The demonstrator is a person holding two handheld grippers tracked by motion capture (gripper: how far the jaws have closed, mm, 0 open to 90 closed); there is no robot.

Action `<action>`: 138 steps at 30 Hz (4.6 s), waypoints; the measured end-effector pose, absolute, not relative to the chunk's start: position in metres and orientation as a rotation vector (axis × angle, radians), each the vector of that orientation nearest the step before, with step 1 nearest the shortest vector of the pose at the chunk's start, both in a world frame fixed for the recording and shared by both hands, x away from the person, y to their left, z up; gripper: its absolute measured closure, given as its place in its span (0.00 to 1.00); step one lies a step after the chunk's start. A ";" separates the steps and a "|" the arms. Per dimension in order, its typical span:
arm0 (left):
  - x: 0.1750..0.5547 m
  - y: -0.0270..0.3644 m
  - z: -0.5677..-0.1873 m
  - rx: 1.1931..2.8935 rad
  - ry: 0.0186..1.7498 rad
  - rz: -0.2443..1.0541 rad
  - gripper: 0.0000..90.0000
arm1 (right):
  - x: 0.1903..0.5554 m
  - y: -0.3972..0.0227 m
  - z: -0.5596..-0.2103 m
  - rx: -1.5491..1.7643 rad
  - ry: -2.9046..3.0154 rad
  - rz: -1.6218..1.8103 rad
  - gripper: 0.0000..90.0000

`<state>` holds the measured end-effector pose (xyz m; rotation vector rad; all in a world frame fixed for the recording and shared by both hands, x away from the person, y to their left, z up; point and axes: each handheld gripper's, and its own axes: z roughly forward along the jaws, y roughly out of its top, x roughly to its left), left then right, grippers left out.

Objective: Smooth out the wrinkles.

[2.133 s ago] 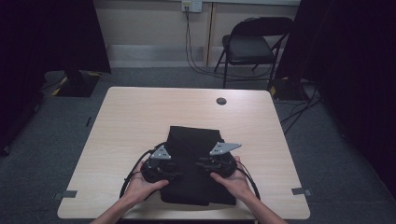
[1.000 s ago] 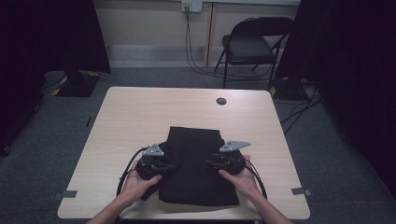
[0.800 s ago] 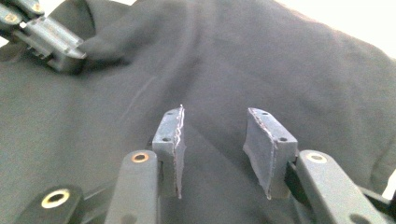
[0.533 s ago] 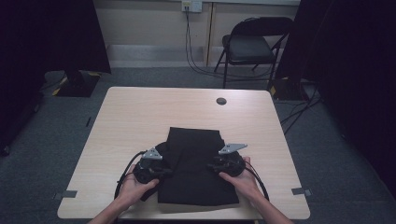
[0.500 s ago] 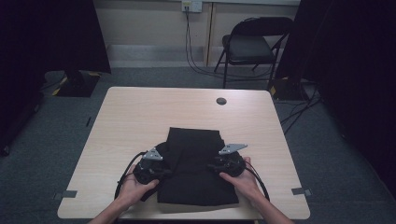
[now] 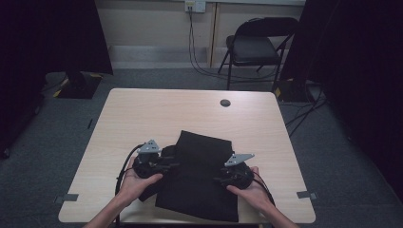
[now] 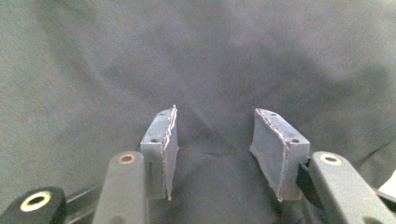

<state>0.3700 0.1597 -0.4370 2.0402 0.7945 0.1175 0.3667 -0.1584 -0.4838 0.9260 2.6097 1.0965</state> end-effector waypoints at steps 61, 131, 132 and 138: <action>0.393 0.118 -0.493 2.145 0.828 0.154 0.62 | 0.497 -0.123 -0.494 0.905 2.687 1.229 0.81; 0.383 0.104 -0.485 2.179 0.661 0.238 0.50 | 0.462 -0.156 -0.401 0.784 2.440 1.516 0.89; 0.383 0.103 -0.485 2.175 0.662 0.246 0.50 | 0.458 -0.155 -0.400 0.770 2.445 1.513 0.89; 0.381 0.103 -0.485 2.161 0.670 0.264 0.50 | 0.425 -0.150 -0.399 0.694 2.484 1.509 0.89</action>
